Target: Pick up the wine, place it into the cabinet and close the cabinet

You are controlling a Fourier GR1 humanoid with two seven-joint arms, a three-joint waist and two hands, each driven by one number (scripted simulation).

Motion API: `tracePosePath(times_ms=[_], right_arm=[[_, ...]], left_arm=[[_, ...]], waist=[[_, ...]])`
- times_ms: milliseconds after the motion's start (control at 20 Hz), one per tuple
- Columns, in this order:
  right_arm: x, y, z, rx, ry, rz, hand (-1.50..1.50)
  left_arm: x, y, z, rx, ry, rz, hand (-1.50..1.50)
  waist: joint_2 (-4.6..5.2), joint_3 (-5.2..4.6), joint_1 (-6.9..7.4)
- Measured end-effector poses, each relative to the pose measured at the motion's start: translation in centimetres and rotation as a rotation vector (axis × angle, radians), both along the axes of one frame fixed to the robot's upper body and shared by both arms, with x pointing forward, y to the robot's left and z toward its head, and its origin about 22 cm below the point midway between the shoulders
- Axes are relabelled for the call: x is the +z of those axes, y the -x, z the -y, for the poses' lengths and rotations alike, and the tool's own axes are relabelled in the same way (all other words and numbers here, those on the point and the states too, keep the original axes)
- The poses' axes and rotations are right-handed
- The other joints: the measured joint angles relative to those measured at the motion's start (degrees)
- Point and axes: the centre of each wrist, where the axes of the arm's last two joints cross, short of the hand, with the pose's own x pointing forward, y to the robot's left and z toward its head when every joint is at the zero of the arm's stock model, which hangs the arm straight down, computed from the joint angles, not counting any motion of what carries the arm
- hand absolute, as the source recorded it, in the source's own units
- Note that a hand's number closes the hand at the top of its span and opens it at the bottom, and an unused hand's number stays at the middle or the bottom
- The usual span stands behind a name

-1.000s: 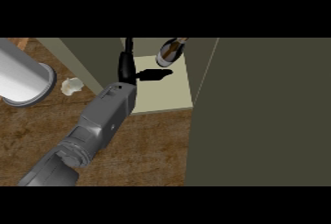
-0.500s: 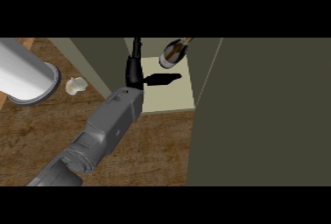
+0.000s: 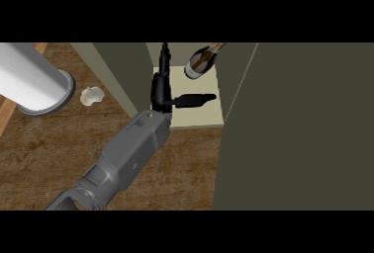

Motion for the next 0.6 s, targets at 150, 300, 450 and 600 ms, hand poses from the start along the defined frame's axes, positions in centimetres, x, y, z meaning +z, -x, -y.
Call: tracePosePath(times_ms=[150,300,450,600], right_arm=[[-0.1,0.3,0.2,-0.009,0.002,-0.012,-1.50],[0.0,0.3,0.3,-0.028,0.000,-0.019,-1.50],[0.0,0.4,0.0,-0.031,-0.012,-0.028,-1.50],[-0.4,0.7,0.4,-0.048,-0.011,-0.030,-1.50]], left_arm=[[-0.4,1.8,1.3,-0.019,0.020,-0.004,-1.50],[-0.4,3.7,2.6,-0.045,0.046,-0.009,-1.50],[-0.8,5.5,3.1,-0.069,0.079,-0.009,-1.50],[-1.2,7.5,3.4,-0.105,0.115,-0.009,-1.50]], waist=[[-0.32,0.02,0.86],[-0.53,0.02,1.83],[-0.63,0.02,2.42],[-0.71,0.03,2.78]])
